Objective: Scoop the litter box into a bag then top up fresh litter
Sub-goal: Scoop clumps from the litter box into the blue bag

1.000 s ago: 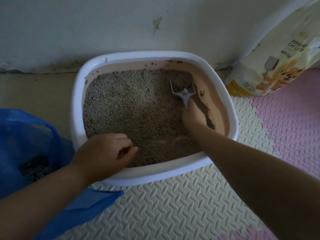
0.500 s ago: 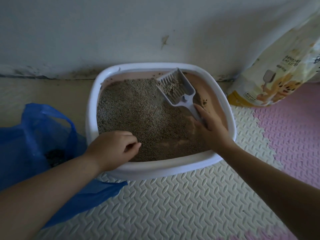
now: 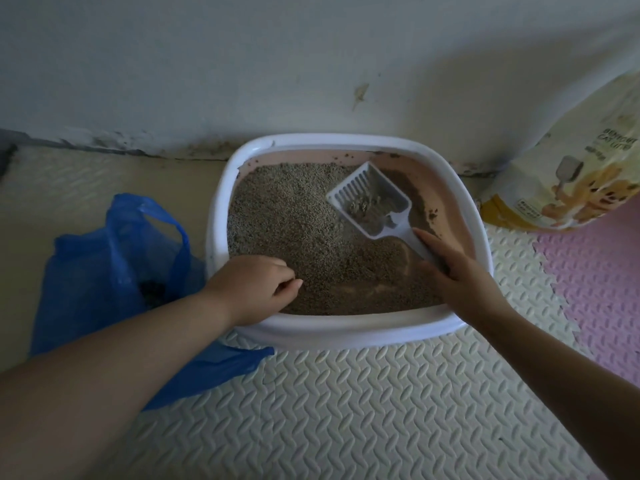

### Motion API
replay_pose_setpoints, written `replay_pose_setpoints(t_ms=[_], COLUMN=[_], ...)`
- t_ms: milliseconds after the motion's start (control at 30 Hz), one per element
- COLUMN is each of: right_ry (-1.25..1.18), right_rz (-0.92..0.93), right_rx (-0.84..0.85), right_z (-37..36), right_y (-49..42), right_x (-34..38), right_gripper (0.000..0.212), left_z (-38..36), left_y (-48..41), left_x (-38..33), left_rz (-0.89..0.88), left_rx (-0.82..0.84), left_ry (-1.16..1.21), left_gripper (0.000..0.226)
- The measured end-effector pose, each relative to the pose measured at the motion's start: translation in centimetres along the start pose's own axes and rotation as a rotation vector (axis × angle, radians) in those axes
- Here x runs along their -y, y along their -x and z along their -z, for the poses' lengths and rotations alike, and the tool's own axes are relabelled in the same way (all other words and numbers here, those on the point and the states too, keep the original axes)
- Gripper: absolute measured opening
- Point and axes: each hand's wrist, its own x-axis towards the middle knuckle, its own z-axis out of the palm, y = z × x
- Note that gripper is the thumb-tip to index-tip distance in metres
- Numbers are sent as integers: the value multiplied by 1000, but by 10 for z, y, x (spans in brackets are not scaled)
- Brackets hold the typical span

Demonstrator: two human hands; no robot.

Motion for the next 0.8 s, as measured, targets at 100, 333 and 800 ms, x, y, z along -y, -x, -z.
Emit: replay_pose_setpoints(t_ms=[100, 333, 800], right_ry=[17, 66, 7], right_rz=[13, 26, 46], right_rx=[-5, 20, -23], right_z=[3, -4, -4], right_y=[2, 3, 0], right_x=[3, -1, 6], right_gripper=[50, 51, 20], left_z=[2, 1, 4], left_y=[1, 0, 13], left_x=[-1, -1, 4], left_rz=[11, 5, 48], left_rx=[3, -2, -24], left_ry=[-4, -35, 99], left_gripper=[43, 42, 43])
